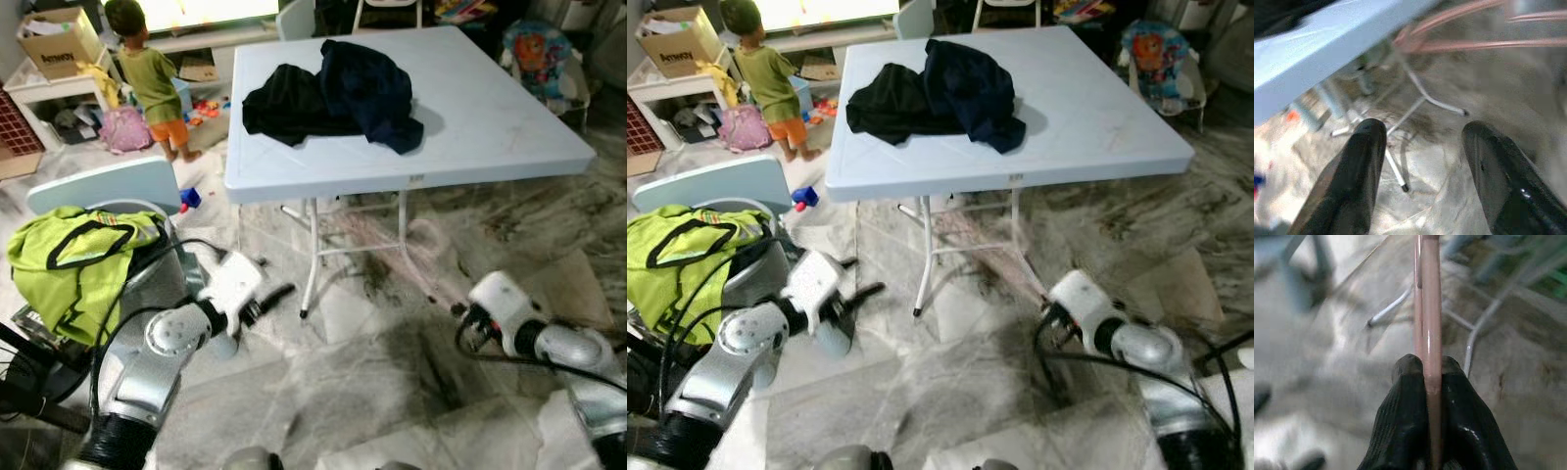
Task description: Hang hanger
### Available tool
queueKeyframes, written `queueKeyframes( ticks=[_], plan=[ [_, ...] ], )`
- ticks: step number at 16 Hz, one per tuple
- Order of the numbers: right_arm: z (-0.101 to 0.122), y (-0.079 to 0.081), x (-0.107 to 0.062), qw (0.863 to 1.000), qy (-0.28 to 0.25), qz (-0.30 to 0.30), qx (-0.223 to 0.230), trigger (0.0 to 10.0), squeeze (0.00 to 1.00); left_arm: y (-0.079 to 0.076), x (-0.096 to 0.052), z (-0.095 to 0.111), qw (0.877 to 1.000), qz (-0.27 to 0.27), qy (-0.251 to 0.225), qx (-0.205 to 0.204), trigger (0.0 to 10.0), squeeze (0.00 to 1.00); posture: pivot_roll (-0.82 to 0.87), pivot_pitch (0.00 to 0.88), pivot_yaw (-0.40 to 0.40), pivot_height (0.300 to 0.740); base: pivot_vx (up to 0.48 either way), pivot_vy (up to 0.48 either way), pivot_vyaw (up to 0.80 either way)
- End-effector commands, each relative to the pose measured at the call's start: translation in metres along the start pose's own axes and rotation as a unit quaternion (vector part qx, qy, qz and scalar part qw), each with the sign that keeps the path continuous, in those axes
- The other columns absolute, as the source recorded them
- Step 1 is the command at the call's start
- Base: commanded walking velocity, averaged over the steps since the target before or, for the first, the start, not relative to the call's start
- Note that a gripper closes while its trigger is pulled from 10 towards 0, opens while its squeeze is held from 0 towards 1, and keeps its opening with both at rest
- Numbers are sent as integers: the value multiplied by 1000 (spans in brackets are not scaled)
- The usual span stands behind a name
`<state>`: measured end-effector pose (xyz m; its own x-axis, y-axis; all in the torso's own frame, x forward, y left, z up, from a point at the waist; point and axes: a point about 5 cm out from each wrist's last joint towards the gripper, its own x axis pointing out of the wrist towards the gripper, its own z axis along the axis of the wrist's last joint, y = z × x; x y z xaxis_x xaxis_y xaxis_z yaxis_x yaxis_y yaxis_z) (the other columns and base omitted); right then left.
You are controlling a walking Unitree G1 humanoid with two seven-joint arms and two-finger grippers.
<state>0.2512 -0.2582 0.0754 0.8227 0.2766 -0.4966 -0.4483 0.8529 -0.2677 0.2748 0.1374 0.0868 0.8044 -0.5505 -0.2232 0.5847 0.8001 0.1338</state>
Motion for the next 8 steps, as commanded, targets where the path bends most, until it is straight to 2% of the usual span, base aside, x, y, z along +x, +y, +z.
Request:
queueKeyframes(
  ticks=[1,2,3,4,5,6,7,8],
  plan=[
    [13,-2,-5,996,-54,-57,45,0,0,10,-4,5,997,56,-11,-47,10000,1000,-38,0,39,740,0,0,0],
    [13,6,-7,986,-81,-104,100,0,0,11,-3,6,994,78,-20,-66,10000,1000,-41,0,43,740,0,0,0],
    [13,9,-8,982,-89,-119,120,4196,0,10,-2,7,994,79,-24,-68,10000,0,-44,0,48,740,0,0,0],
    [15,12,-7,976,-98,-137,138,9608,0,9,-1,8,995,75,-24,-67,10000,0,-44,0,50,740,0,0,0],
    [17,18,-7,969,-102,-158,158,10000,0,6,1,8,994,74,-21,-80,10000,0,-47,0,54,740,0,0,0],
    [19,26,-6,957,-100,-175,210,10000,0,2,4,10,992,69,-19,-104,10000,0,-47,0,54,740,0,0,0],
    [20,29,-7,954,-95,-182,217,10000,0,0,4,13,991,69,-22,-113,10000,0,-48,0,56,740,0,0,-800],
    [20,34,-7,953,-91,-184,222,10000,0,1,5,15,990,71,-23,-119,10000,0,-48,0,56,740,0,480,-800]
  ],
)
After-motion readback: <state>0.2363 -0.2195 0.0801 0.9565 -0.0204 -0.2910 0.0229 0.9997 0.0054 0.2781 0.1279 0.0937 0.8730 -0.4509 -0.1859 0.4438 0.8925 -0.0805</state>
